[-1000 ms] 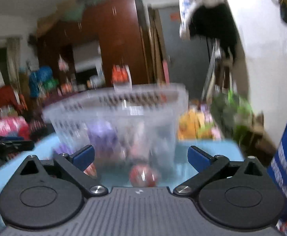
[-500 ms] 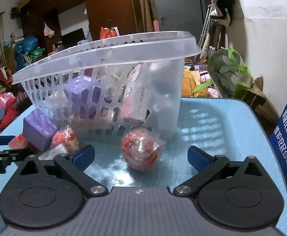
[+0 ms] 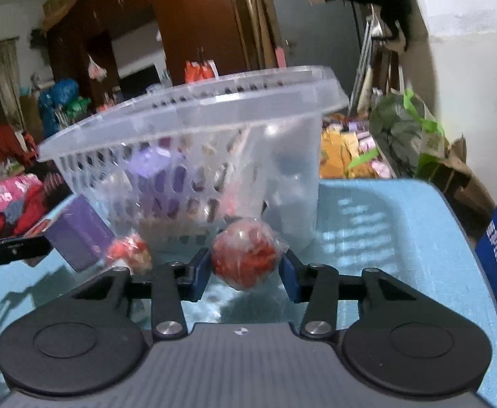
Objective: Organize objects
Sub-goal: 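Grasp the red wrapped box with the left tool while the right tool grasps a red wrapped ball, then lift both held items over the white basket and release them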
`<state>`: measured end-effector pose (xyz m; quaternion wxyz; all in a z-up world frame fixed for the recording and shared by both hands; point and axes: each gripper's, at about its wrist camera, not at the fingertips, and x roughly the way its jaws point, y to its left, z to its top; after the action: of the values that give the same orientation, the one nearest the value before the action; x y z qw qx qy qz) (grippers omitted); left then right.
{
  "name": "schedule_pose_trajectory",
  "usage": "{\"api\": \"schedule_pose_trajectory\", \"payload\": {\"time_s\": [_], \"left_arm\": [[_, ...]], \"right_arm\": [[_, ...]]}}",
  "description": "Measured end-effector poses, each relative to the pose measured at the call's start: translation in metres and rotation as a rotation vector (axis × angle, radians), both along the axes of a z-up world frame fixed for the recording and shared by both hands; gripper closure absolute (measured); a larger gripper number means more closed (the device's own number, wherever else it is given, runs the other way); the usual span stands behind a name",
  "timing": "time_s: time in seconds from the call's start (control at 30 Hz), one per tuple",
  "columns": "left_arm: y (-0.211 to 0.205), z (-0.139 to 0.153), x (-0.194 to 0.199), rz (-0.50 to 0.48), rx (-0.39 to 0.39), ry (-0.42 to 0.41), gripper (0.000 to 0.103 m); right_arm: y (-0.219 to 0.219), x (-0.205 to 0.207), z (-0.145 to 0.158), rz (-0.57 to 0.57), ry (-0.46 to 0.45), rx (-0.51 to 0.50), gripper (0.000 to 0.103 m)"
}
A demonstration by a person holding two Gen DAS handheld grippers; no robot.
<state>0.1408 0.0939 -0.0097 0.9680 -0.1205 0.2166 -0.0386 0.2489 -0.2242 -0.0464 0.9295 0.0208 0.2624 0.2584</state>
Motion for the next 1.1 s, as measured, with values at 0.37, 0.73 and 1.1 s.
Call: {"api": "schedule_pose_trajectory", "payload": {"time_s": [0.37, 0.73, 1.1], "left_arm": [[0.007, 0.002, -0.015, -0.020, -0.085, -0.155, 0.039], [0.005, 0.005, -0.018, -0.025, -0.083, -0.195, 0.039], [0.009, 0.004, -0.026, -0.012, -0.087, -0.237, 0.039]], "right_arm": [[0.006, -0.036, 0.013, 0.016, -0.246, 0.009, 0.056], [0.004, -0.061, 0.019, 0.030, -0.436, 0.081, 0.056], [0.003, -0.063, 0.017, 0.023, -0.464, 0.087, 0.056]]}}
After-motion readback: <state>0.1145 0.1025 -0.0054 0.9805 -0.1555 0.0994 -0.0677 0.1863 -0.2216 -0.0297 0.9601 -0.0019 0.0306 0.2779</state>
